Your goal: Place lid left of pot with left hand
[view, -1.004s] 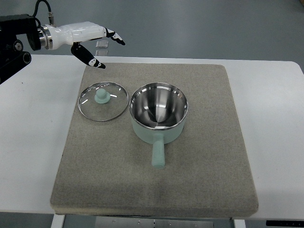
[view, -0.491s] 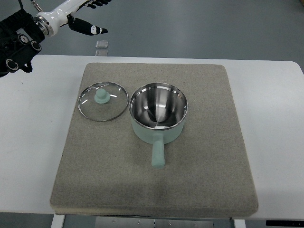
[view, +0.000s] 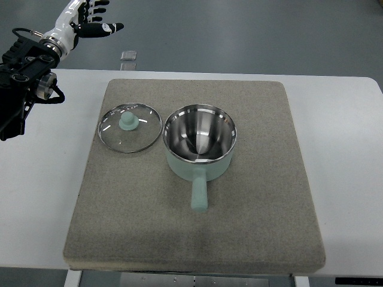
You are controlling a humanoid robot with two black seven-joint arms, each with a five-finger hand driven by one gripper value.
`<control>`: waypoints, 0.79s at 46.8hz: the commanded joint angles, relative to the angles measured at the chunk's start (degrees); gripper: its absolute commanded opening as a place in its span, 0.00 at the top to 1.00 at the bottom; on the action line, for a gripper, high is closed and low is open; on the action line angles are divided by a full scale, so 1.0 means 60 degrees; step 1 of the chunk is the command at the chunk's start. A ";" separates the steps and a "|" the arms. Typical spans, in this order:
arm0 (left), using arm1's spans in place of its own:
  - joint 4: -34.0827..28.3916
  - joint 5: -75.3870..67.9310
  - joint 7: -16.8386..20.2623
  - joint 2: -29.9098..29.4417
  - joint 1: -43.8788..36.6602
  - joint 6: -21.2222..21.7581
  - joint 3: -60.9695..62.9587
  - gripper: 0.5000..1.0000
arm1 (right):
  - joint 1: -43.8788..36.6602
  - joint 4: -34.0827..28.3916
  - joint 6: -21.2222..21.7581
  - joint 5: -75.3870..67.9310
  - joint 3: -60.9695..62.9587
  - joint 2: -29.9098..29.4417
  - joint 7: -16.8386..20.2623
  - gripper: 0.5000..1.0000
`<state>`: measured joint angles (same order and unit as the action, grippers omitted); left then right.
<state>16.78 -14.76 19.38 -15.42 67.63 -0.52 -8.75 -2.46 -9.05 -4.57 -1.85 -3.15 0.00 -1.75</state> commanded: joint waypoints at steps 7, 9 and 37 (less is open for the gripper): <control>-0.0027 0.0979 -0.1017 0.0139 -0.0211 0.0116 -0.0021 0.24 | 0.0000 0.0000 0.0000 0.0000 -0.0003 0.0000 -0.0001 0.16; -0.0042 0.1096 -0.1251 0.0154 -0.0212 0.0116 -0.0050 0.24 | 0.0000 0.0000 0.0000 0.0000 -0.0003 0.0000 -0.0001 0.16; -0.0481 0.3498 -0.1648 0.0535 -0.0709 -0.0952 -0.1807 0.20 | 0.0000 0.0000 0.0000 0.0000 -0.0003 0.0000 -0.0001 0.16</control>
<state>13.95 4.67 9.35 -12.27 64.22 -4.66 -17.30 -2.46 -9.05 -4.57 -1.85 -3.16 0.00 -1.75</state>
